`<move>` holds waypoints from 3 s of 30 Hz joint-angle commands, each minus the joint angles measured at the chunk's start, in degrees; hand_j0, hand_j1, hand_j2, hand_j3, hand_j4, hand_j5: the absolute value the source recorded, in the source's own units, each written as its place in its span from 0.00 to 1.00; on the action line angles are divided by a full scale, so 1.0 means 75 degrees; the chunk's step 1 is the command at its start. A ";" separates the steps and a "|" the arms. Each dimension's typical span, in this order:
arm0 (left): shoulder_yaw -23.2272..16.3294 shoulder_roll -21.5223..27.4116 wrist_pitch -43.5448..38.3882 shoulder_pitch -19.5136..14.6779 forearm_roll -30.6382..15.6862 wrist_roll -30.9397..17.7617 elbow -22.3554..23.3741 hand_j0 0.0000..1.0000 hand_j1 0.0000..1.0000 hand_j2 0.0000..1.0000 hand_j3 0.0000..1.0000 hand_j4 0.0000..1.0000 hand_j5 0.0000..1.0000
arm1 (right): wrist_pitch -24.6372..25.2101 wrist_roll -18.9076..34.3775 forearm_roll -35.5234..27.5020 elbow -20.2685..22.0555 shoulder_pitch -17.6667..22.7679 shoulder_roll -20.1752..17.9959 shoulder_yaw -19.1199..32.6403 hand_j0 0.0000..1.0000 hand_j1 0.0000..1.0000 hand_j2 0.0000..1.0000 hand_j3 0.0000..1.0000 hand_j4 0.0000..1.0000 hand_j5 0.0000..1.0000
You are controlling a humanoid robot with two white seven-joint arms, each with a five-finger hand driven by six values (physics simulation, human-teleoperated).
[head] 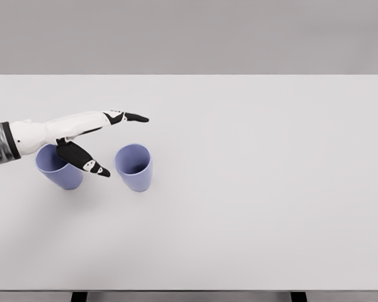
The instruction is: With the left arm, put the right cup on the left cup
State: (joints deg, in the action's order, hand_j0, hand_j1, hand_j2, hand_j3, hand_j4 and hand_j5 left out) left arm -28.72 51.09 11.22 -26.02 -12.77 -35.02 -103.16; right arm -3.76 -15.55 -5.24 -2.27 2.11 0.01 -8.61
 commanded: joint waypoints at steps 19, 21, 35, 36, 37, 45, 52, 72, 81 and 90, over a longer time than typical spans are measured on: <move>-0.0694 -0.0097 -0.0054 -0.0047 0.0039 0.0002 0.0009 1.00 1.00 1.00 1.00 1.00 1.00 | -0.0002 -0.0001 -0.0004 -0.0001 0.0000 -0.0001 0.0000 1.00 1.00 1.00 1.00 1.00 1.00; -0.0695 -0.0144 -0.0054 -0.0058 0.0039 0.0002 0.0021 1.00 1.00 1.00 1.00 1.00 1.00 | -0.0002 0.0000 -0.0004 -0.0001 0.0000 -0.0001 0.0000 1.00 1.00 1.00 1.00 1.00 1.00; -0.0777 -0.0285 -0.0171 -0.0199 0.0144 0.0002 0.0267 1.00 1.00 1.00 1.00 1.00 1.00 | 0.0010 -0.0001 -0.0004 -0.0001 0.0000 -0.0001 0.0011 1.00 1.00 1.00 1.00 1.00 1.00; -0.0777 -0.0296 -0.0171 -0.0211 0.0191 0.0002 0.0314 1.00 1.00 1.00 1.00 1.00 1.00 | -0.0002 -0.0001 -0.0004 -0.0001 0.0000 -0.0001 0.0000 1.00 1.00 1.00 1.00 1.00 1.00; -0.0777 -0.0296 -0.0171 -0.0211 0.0191 0.0002 0.0314 1.00 1.00 1.00 1.00 1.00 1.00 | -0.0002 -0.0001 -0.0004 -0.0001 0.0000 -0.0001 0.0000 1.00 1.00 1.00 1.00 1.00 1.00; -0.0777 -0.0355 -0.0851 -0.0270 0.0191 0.0002 0.0349 1.00 1.00 1.00 1.00 1.00 1.00 | -0.0002 -0.0001 -0.0004 -0.0001 0.0000 -0.0001 0.0011 1.00 1.00 1.00 1.00 1.00 1.00; -0.0777 -0.0472 -0.1109 -0.0270 0.0191 0.0002 0.0361 1.00 1.00 1.00 1.00 1.00 1.00 | -0.0002 -0.0001 -0.0004 -0.0001 0.0000 -0.0001 0.0000 1.00 1.00 1.00 1.00 1.00 1.00; -0.1081 -0.0789 -0.1156 -0.0270 0.0250 0.0002 0.0712 1.00 1.00 1.00 1.00 1.00 1.00 | -0.0002 -0.0001 -0.0004 -0.0001 0.0000 -0.0001 0.0011 1.00 1.00 1.00 1.00 1.00 1.00; -0.1093 -0.0812 -0.1167 -0.0281 0.0250 0.0002 0.0841 1.00 1.00 1.00 1.00 1.00 1.00 | -0.0002 -0.0001 -0.0004 -0.0001 0.0000 -0.0001 0.0000 1.00 1.00 1.00 1.00 1.00 1.00; -0.1081 -0.0824 -0.1261 -0.0281 0.0250 0.0002 0.0853 0.97 0.97 0.97 0.97 0.97 0.97 | -0.0002 -0.0001 -0.0004 -0.0001 0.0000 -0.0001 0.0000 1.00 1.00 1.00 1.00 1.00 1.00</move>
State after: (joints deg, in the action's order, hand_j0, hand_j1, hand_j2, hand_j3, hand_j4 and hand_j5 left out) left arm -36.86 44.91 1.95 -28.13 -10.64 -35.01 -96.82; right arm -3.76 -15.55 -5.24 -2.27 2.11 0.01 -8.60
